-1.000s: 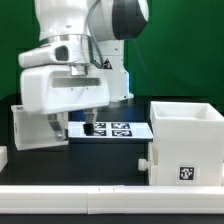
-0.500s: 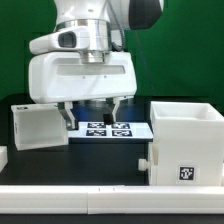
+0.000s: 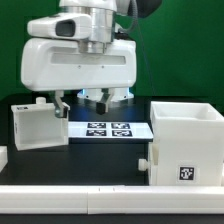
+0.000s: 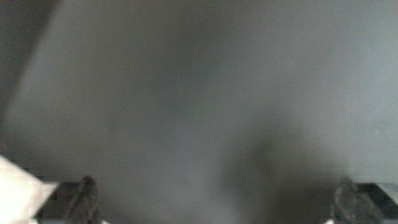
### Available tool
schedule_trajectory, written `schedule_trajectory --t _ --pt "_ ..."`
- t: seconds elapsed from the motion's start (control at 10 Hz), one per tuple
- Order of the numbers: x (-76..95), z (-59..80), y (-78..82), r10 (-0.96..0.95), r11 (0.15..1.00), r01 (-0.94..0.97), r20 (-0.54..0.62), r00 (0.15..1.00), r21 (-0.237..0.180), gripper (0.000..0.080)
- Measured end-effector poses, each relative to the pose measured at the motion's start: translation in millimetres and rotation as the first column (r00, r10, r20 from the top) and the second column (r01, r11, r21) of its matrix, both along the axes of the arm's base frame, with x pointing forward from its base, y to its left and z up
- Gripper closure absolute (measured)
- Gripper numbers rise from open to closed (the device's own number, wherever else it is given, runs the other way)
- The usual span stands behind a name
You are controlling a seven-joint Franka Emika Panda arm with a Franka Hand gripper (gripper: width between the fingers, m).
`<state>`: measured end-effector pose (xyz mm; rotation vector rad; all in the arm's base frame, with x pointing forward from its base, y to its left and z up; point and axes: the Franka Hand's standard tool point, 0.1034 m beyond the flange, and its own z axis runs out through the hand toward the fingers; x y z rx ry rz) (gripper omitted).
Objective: Assemble drawer
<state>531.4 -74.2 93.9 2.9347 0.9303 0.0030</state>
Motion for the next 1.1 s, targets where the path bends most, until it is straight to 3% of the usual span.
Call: schedule_trajectory --t 0.1,0.2,0.4,0.5,0.7,0.9,1.1 --pt "-9.4 -5.4 10.7 0.012 1.000 -0.012 -0.052 0.999 0.006 0.0145" --pt "-8.0 -4.8 15.5 0.015 1.000 -0.014 -0.078 0.997 0.004 0.0145" --pt "-7.7 -5.6 15.9 0.015 1.000 -0.015 -0.079 0.997 0.007 0.0145" --pt "-8.1 -6.9 11.7 0.010 1.000 -0.010 -0.068 0.998 0.005 0.0145" --pt "-27.5 -20.0 -18.3 -0.108 0.994 0.107 -0.058 0.992 -0.031 0.0145" --pt "-38.7 -27.7 -32.9 -0.129 0.992 0.128 -0.112 0.985 -0.014 0.0145" --pt "-36.7 -27.1 -15.4 -0.138 0.990 0.126 -0.239 0.961 -0.062 0.0145"
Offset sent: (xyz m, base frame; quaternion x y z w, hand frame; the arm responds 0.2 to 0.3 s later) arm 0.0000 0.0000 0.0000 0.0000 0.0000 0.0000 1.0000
